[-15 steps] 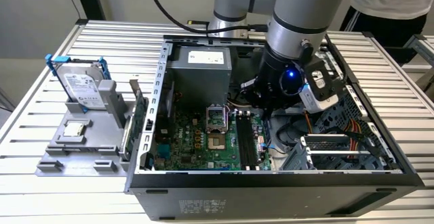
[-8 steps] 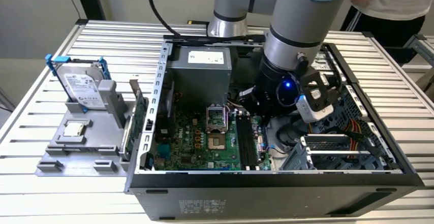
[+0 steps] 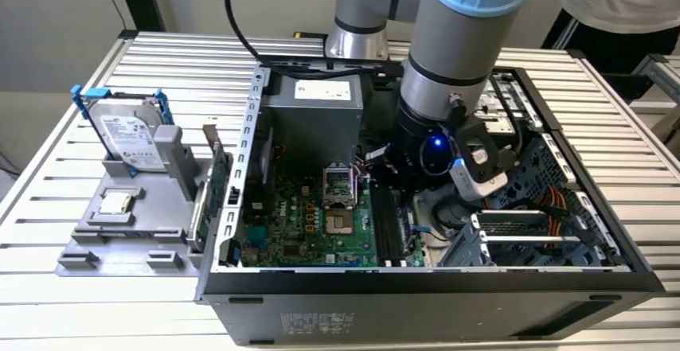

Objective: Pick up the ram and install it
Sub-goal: 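Insert the ram into the slot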

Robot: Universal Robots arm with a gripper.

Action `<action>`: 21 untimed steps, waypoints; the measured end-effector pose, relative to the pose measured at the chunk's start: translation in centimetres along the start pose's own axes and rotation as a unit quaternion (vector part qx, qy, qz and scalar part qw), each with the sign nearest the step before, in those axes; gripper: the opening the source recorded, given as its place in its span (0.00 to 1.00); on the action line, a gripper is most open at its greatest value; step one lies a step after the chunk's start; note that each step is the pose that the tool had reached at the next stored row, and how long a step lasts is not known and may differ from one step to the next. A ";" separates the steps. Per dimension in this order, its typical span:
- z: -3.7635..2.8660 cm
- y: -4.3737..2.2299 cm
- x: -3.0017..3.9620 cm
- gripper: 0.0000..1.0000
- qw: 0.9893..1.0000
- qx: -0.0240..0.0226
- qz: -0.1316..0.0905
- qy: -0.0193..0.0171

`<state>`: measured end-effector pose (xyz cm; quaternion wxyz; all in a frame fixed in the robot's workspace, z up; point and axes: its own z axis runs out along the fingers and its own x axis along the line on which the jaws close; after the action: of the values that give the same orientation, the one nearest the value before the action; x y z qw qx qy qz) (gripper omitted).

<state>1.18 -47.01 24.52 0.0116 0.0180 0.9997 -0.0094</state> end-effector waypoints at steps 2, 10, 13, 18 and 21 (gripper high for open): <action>0.33 0.00 0.07 0.00 1.000 0.001 0.000 0.000; 1.71 0.06 0.28 0.00 1.000 0.002 -0.005 -0.001; 1.72 0.05 0.29 0.00 1.000 0.002 -0.005 -0.001; 2.01 0.12 0.29 0.00 1.000 0.002 -0.005 -0.001; 2.09 0.17 0.30 0.00 1.000 0.002 -0.005 -0.001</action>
<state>0.94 -46.87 22.42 0.0129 0.0126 0.9998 -0.0114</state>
